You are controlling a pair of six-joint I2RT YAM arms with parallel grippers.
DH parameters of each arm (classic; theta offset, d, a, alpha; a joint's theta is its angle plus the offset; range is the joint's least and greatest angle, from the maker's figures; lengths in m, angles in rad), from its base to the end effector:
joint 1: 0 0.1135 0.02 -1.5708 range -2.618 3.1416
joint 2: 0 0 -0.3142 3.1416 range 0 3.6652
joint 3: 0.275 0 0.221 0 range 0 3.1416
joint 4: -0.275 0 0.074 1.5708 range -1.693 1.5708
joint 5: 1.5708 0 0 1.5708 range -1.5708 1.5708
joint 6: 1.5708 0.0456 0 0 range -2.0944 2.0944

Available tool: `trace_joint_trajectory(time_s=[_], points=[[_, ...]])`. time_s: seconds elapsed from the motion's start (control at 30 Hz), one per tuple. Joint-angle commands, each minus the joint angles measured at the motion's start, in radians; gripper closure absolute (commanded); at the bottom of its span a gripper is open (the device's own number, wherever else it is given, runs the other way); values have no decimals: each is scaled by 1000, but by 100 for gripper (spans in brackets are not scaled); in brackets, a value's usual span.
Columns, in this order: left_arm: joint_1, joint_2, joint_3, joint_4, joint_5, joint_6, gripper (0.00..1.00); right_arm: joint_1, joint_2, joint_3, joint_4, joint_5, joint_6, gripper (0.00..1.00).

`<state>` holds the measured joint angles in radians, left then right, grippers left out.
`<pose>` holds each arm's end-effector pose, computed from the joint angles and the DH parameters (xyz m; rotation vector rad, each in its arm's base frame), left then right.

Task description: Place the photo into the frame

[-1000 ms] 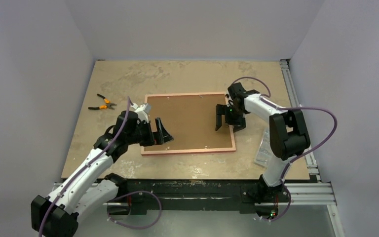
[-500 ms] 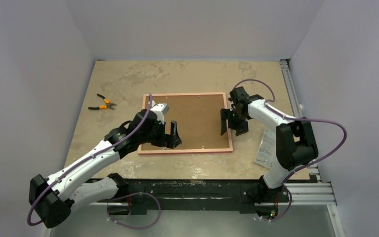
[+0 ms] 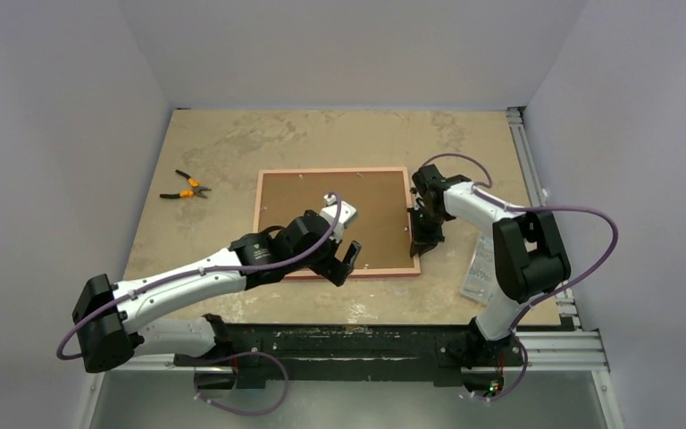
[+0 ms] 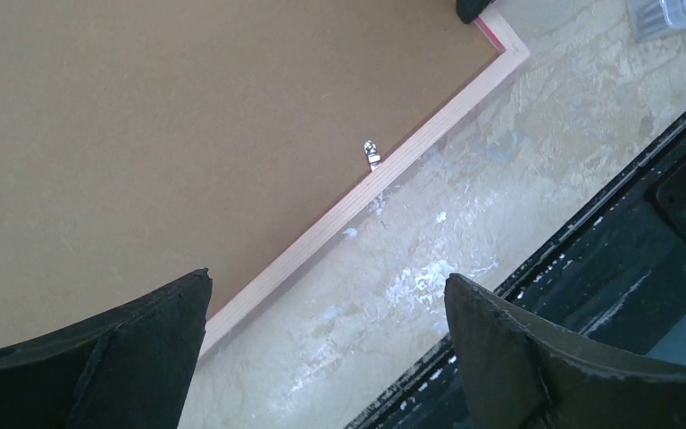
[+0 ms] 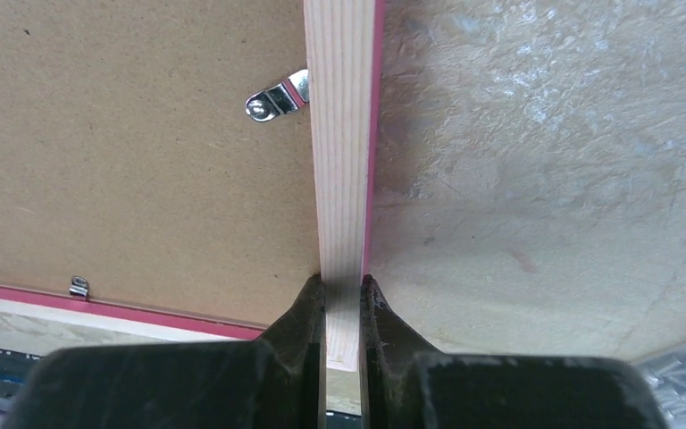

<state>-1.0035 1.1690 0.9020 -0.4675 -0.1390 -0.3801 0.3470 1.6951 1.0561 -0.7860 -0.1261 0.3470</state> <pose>0.1163 -0.1708 0.3246 0.6539 2.2673 -0.5422 0.2640 0.1016 0.2286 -0.0140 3.0368 0.2557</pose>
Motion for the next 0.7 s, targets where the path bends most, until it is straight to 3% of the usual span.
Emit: trace_joint_trajectory(time_s=[0.0,0.3,0.5,0.67], points=[[-77,30,27,112,-127,141,0,9,-49,110,-62,-8,-9,100],[-300,199,38,162,-469,314,0,9,-91,318,-225,-32,-10,100],[-333,402,174,7,-775,185,0,8,-119,346,-263,-57,-8,100],[-334,549,255,-40,-908,165,0,9,-146,340,-281,-89,-11,100]])
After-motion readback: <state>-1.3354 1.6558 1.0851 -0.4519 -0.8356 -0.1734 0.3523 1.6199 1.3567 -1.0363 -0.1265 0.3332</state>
